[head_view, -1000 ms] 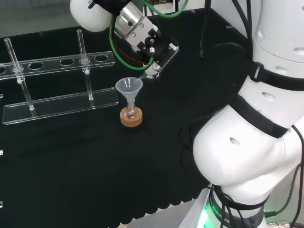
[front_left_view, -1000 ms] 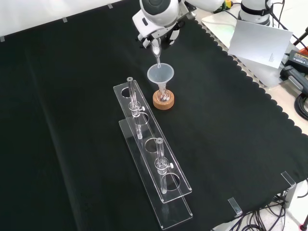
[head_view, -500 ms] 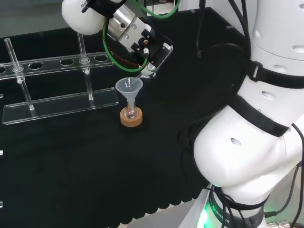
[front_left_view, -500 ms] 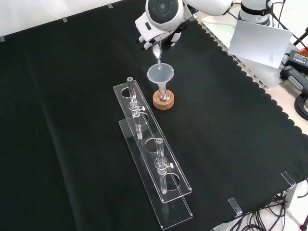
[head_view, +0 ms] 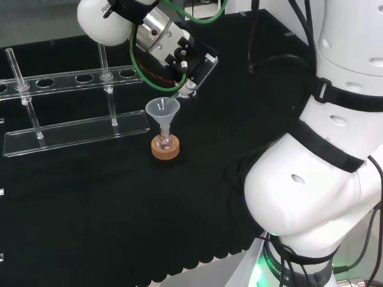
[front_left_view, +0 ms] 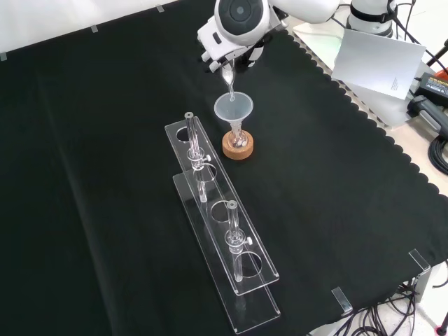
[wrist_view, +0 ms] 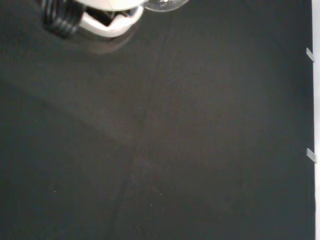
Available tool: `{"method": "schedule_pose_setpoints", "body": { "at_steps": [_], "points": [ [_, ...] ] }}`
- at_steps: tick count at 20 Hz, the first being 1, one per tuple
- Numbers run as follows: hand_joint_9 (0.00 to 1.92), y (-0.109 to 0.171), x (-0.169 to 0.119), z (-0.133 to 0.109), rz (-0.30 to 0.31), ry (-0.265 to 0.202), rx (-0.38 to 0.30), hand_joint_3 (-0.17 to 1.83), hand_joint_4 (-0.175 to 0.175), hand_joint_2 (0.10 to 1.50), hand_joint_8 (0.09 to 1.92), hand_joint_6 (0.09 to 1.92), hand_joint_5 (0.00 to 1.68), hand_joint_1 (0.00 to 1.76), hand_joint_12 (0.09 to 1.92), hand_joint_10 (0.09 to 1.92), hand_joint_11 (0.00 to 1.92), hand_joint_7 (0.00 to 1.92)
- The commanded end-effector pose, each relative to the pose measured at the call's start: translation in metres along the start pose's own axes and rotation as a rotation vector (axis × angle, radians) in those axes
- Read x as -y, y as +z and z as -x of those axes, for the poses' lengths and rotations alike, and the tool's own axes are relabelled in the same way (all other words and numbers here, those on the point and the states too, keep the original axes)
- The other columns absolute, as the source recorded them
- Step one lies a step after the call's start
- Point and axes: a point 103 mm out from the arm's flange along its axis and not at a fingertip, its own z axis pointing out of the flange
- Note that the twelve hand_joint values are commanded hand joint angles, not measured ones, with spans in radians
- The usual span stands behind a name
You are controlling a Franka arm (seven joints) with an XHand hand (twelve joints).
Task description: Pour all the NaCl from the weighing funnel into the round-bottom flask.
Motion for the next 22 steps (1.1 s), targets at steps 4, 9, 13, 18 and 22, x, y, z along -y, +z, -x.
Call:
{"method": "schedule_pose_setpoints", "body": {
  "at_steps": [4, 9, 13, 18, 22],
  "points": [
    [1.32, -0.0018, 0.0004, -0.0018, -0.003, 0.008, 0.032, 0.49, 0.175, 0.72, 0.62, 0.51, 1.33, 1.12, 0.86, 0.09, 1.07, 0.9],
    [1.32, -0.0035, 0.0009, -0.0019, 0.003, 0.011, 0.062, 0.49, 0.175, 0.73, 0.62, 0.51, 1.33, 1.12, 0.86, 0.09, 1.07, 0.9],
    [1.32, -0.0055, 0.0009, -0.0032, 0.003, 0.016, 0.085, 0.49, 0.175, 0.73, 0.62, 0.51, 1.33, 1.12, 0.86, 0.09, 1.07, 0.89],
    [1.32, -0.0049, 0.0, -0.0029, 0.002, 0.021, 0.106, 0.49, 0.175, 0.73, 0.62, 0.51, 1.32, 1.12, 0.86, 0.09, 1.06, 0.89],
    [1.32, -0.0044, -0.0006, -0.0017, 0.001, 0.027, 0.123, 0.49, 0.175, 0.73, 0.63, 0.52, 1.32, 1.12, 0.87, 0.09, 1.06, 0.89]
  ]
}}
